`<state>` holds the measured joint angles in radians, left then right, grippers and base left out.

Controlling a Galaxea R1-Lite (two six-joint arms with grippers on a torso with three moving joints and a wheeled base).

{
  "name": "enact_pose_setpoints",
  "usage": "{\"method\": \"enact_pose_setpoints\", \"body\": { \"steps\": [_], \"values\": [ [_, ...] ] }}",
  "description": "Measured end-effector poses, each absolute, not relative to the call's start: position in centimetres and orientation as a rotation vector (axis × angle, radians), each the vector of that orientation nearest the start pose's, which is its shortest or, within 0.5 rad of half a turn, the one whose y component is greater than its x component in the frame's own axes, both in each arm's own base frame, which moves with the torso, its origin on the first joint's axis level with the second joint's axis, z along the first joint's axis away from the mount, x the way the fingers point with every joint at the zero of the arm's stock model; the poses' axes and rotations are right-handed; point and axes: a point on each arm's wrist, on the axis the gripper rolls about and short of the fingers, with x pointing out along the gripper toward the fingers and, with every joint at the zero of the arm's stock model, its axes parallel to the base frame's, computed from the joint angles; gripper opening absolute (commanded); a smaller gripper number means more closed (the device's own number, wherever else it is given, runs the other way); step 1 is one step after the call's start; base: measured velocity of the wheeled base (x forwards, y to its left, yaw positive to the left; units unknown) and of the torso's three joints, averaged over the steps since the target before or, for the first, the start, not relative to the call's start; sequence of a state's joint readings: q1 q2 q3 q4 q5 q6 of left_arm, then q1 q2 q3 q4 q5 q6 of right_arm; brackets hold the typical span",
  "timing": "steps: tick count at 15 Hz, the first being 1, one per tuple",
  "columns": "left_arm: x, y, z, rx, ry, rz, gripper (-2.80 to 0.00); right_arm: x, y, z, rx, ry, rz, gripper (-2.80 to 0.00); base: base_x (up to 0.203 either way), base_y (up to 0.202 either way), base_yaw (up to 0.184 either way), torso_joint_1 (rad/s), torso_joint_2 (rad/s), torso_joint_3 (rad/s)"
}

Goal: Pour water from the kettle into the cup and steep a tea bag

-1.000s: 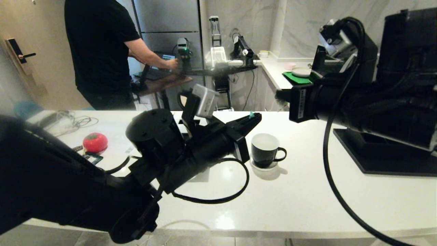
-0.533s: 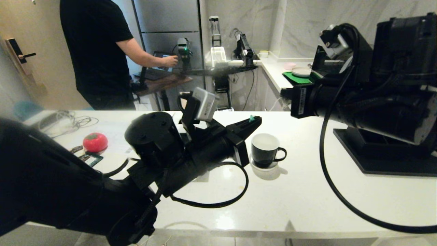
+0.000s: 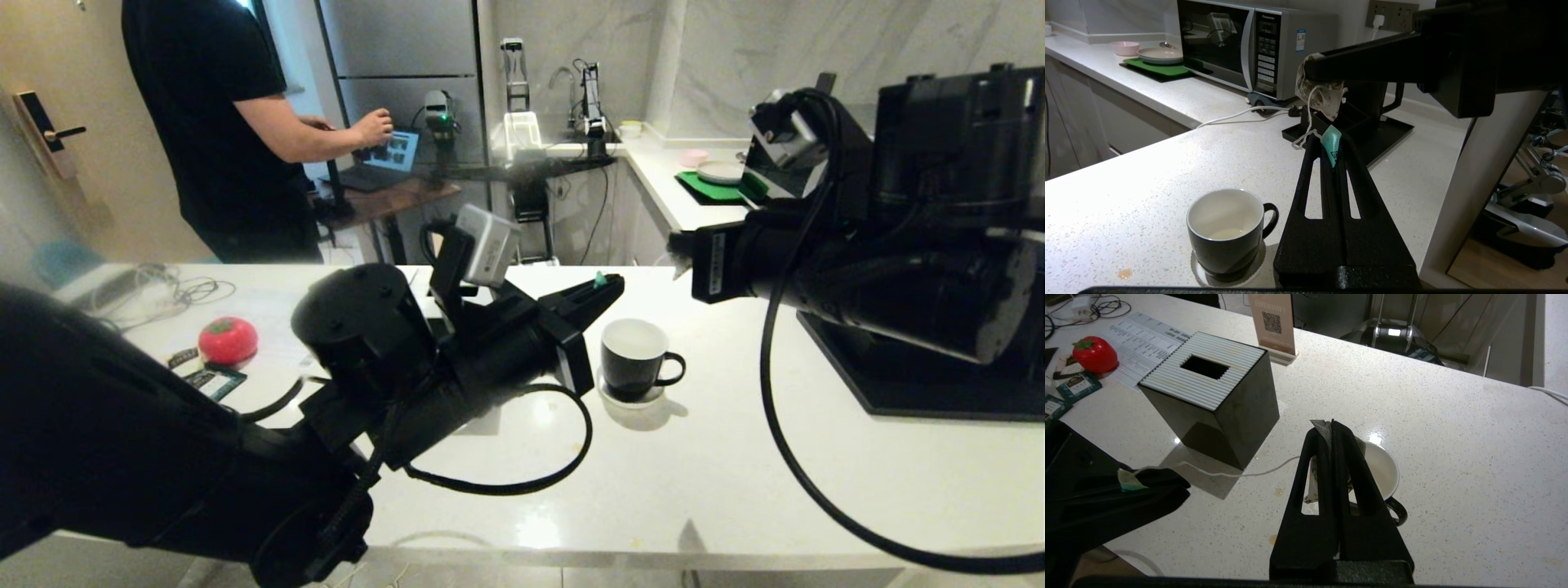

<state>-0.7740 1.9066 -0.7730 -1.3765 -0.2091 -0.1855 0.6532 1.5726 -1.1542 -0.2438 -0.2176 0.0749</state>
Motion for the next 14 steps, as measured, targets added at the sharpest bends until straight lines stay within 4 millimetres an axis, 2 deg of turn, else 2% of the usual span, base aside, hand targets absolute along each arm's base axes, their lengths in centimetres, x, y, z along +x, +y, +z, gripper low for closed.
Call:
{"method": "enact_pose_setpoints", "body": {
  "steps": [6, 7, 14],
  "values": [
    [24.02, -24.08, 18.22, -0.241, -0.154, -0.997, -2.8, 23.3, 17.22, 27.79, -0.008, 0.191, 0.427, -2.8, 0.0, 0.0, 0.0, 0.0, 0.0, 0.0],
    [24.02, -24.08, 18.2, -0.241, -0.154, -0.997, -2.8, 23.27, 17.19, 27.84, -0.008, 0.189, 0.427, 0.0, 0.0, 0.0, 0.0, 0.0, 0.0, 0.0],
    [24.01, -24.07, 18.21, -0.241, -0.154, -0.996, -2.8, 23.07, 17.03, 28.22, -0.004, 0.168, 0.424, 0.0, 0.0, 0.0, 0.0, 0.0, 0.0, 0.0]
  ]
}}
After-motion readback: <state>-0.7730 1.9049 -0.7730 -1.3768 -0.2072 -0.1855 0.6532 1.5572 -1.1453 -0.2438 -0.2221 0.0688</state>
